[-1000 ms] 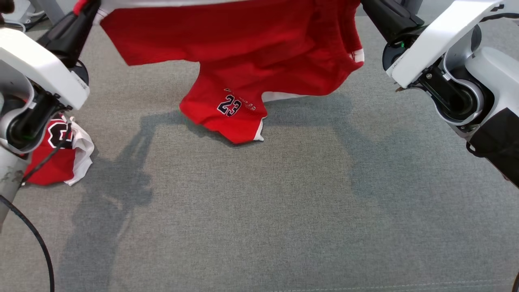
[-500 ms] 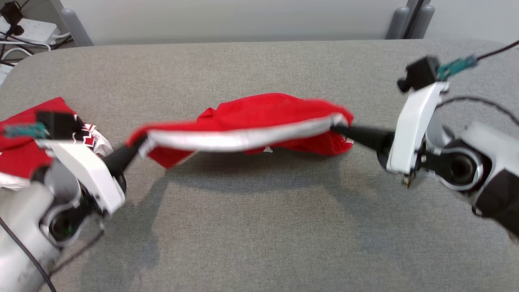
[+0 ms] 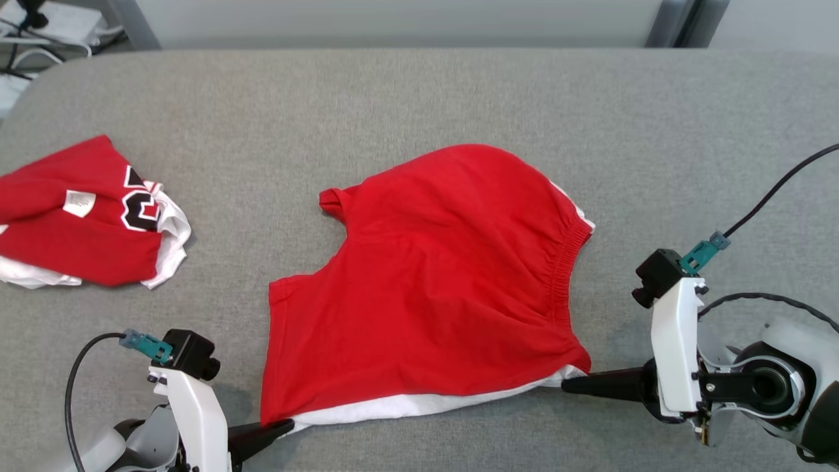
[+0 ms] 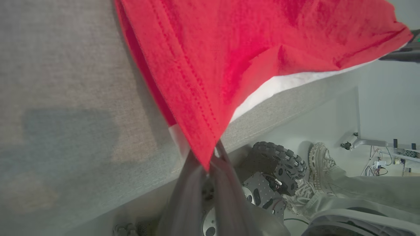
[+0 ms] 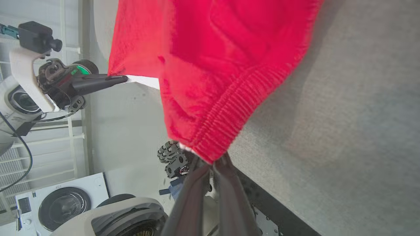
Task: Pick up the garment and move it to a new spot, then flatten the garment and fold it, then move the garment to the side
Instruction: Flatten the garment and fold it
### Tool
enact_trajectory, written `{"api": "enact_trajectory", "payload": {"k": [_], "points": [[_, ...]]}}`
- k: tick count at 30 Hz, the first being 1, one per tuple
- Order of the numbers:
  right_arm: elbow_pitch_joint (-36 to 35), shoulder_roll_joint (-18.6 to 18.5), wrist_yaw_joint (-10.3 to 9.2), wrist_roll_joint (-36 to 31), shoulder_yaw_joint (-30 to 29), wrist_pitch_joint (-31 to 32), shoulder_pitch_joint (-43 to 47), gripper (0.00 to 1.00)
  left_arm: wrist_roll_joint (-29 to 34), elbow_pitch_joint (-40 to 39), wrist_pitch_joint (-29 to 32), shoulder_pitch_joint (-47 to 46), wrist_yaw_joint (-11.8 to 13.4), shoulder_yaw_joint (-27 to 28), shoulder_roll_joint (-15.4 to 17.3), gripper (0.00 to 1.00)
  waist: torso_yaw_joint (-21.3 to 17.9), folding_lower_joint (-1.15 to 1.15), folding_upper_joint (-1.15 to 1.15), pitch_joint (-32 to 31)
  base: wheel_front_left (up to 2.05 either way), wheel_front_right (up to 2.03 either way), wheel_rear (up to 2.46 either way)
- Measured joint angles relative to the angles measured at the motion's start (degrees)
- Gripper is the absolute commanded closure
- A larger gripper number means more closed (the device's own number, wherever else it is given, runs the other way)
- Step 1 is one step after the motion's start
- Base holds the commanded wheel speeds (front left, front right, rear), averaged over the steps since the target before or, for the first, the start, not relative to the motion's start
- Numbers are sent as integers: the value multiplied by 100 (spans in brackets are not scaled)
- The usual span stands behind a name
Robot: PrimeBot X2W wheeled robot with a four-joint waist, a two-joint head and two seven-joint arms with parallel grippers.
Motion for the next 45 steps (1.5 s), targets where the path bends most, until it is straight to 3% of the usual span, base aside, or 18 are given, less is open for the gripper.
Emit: {"api": "enact_trajectory", "payload": {"k": [3, 7, 11, 14, 17, 20, 23, 25, 30, 35, 40, 45], "points": [[-10, -45, 0, -27, 13, 87, 23, 100, -48, -219, 157, 2, 53, 2, 113, 100, 21, 0, 0, 302, 0, 0, 0], [48, 65, 0, -87, 29, 92, -182, 100, -191, -279, 327, -259, 54, 113, 14, 100, 49, 0, 0, 697, 0, 0, 0], [386, 422, 0, -164, -181, -129, -845, 100, -336, -7, 480, -938, 42, 380, -277, 100, 91, 0, 0, 1146, 0, 0, 0], [1040, 797, -1, -133, -655, -609, -1544, 100, -465, 432, 605, -1644, 20, 682, -472, 100, 122, 0, 0, 1504, 0, 0, 0], [1949, 1239, -1, -478, -1098, -1537, -2498, 100, -148, 946, -182, -2692, -76, 1226, -835, 100, 158, 0, 0, 1842, 0, 0, 0], [2865, 1702, -1, -954, -1699, -2974, -3545, 100, 879, 1366, -1714, -4038, -159, 1726, -1127, 100, 180, 0, 0, 2102, 0, 0, 0], [3276, 2001, -1, -1371, -2070, -4178, -4349, 100, 1436, 1434, -2856, -5004, -164, 1923, -1234, 100, 136, 0, 0, 2210, 0, 0, 0], [3299, 2094, 0, -1523, -2242, -4476, -4581, 100, 1574, 1327, -3317, -5299, -164, 1861, -1295, 100, 75, 0, 0, 2193, 0, 0, 0], [2884, 1895, -1, -1517, -2113, -4339, -4326, 100, 1412, 1179, -3684, -5266, -165, 1515, -1109, 100, -89, 0, 0, 2154, 0, 0, 0], [2363, 1410, -1, -1029, -1523, -2902, -3088, 100, 1068, 1192, -3757, -4207, -165, 777, -803, 100, -192, 0, 0, 2080, 0, 0, 0], [2057, 953, -1, -746, -979, -2056, -1960, 100, 632, 1157, -3758, -3119, -165, 142, -790, 100, -211, 0, 0, 1937, 0, 0, 0], [1640, 628, -1, -623, -860, -2043, -1318, 100, 505, 1159, -3779, -2302, -165, -219, -791, 100, -192, 0, 0, 1702, 0, 0, 0]]}}
